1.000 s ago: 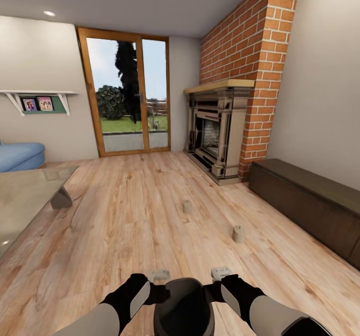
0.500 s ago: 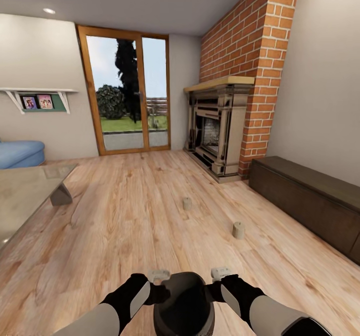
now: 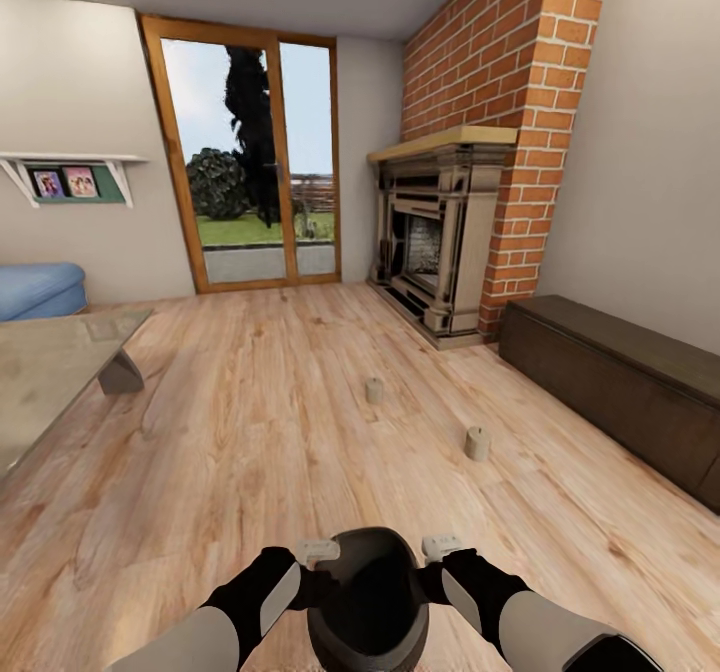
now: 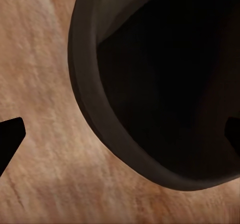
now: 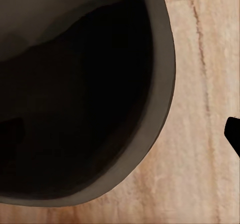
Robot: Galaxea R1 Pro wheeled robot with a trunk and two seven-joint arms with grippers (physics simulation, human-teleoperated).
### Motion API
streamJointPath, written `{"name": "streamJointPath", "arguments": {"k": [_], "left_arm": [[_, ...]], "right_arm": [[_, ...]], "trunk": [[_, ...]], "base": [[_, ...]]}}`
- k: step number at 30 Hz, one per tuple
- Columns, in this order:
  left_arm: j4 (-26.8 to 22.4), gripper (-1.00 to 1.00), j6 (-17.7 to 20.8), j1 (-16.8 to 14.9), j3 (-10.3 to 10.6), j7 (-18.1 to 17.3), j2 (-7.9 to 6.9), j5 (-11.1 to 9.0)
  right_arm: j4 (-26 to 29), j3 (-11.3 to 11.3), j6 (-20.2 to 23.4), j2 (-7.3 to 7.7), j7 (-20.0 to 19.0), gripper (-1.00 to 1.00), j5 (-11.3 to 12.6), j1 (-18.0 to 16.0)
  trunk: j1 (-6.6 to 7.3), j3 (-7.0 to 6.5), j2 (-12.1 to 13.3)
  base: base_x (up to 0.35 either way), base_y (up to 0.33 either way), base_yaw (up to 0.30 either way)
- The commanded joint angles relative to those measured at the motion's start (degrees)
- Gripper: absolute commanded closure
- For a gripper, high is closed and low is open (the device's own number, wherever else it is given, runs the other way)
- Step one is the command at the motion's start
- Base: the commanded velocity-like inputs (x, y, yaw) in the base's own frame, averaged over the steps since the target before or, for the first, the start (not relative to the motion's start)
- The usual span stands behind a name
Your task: Place each of the two pumpkins and all three candles from the living room inside a cabinet in the living room (use any cabinet), then make sure every cabinet is closed, and position the cauldron so it is next to a table in the living room.
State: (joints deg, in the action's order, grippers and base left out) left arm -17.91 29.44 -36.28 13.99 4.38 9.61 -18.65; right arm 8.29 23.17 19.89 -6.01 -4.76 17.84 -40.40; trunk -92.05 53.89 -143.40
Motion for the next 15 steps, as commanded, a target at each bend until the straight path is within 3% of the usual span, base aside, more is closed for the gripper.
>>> {"name": "streamJointPath", "arguments": {"k": [1,9,15], "left_arm": [[-0.1,-1.0,0.2,0.0,0.4,0.5,-0.03,-0.6],[-0.1,-1.0,0.1,0.0,0.4,0.5,-0.03,-0.6],[-0.1,-1.0,0.1,0.0,0.4,0.5,-0.03,-0.6]], "right_arm": [[0.1,0.5,0.2,0.03,0.0,-1.0,0.5,0.0],[0.1,0.5,0.2,0.03,0.0,-1.0,0.5,0.0],[0.1,0.5,0.2,0.03,0.0,-1.0,0.5,0.0]], "trunk": [[-0.01,0.29,0.0],[-0.01,0.29,0.0],[-0.01,0.29,0.0]], "base": [[0.0,0.0,0.0],[0.022,0.0,0.0],[0.257,0.0,0.0]]}}
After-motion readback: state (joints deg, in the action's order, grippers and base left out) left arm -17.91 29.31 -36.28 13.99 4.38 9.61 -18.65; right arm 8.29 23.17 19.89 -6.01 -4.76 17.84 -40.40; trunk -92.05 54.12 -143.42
